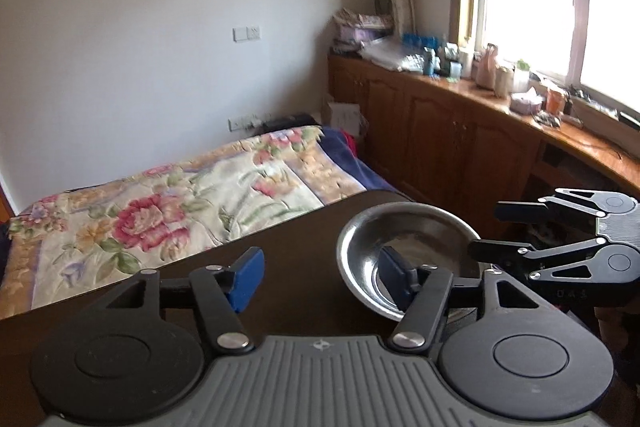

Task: Organize plates and bowls

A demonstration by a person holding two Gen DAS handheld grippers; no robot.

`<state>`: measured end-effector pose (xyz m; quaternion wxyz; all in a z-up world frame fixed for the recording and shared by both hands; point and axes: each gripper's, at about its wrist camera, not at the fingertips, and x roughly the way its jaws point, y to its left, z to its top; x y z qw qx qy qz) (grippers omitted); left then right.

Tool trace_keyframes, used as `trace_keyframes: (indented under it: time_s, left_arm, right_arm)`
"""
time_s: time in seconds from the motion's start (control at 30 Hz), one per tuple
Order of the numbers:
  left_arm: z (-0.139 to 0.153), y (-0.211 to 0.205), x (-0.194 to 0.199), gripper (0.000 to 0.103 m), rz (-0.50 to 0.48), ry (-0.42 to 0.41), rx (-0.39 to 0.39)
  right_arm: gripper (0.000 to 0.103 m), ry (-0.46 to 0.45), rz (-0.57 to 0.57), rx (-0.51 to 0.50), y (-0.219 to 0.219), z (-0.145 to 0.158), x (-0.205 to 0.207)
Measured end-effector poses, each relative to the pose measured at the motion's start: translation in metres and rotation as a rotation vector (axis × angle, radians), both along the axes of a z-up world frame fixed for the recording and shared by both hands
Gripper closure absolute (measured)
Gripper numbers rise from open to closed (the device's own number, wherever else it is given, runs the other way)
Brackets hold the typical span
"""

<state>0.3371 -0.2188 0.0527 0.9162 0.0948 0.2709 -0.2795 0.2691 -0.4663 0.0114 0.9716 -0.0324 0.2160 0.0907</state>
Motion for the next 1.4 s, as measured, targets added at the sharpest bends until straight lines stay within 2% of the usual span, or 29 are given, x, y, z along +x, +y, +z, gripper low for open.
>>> trace_keyframes:
  time_s: [0.13,0.2,0.37,0.57,0.63,0.7,0.8,1.13,1.4]
  left_arm:
    - [-0.007,-0.012,0.014,0.016,-0.015,0.037,0.029]
    - [-0.011,-0.016,0.021,0.023,-0.016,0.063,0.044]
    - [-0.021,-0.023,0.037,0.027,-0.032,0.115,0.074]
    - [-0.026,-0.028,0.043,0.032,-0.061,0.168,0.078]
    - [-0.027,-0.029,0.041,0.039,-0.078,0.182,0.079]
    - [-0.029,-0.031,0.039,0.055,-0.094,0.19,0.082]
    - [-0.03,-0.034,0.035,0.057,-0.098,0.169,0.095]
    - [-0.019,-0.027,0.019,0.063,-0.094,0.124,0.049]
    - [0.002,-0.018,-0.006,0.065,-0.087,0.053,0.025]
  right_arm:
    - [0.046,0.031,0.003,0.021,-0.003,-0.005,0.009]
    - [0.047,0.052,0.005,0.029,-0.005,-0.009,0.013]
    - [0.053,0.093,0.013,0.071,-0.008,-0.012,0.018]
    - [0.061,0.12,0.03,0.06,-0.002,-0.012,0.019]
    - [0.067,0.128,0.035,0.069,-0.002,-0.011,0.02]
    - [0.071,0.131,0.034,0.068,-0.001,-0.01,0.02]
    - [0.079,0.136,0.037,0.068,0.0,-0.009,0.02]
    - [0.089,0.111,0.008,0.073,0.0,-0.005,0.017]
    - [0.091,0.06,-0.006,0.066,0.006,0.01,0.005]
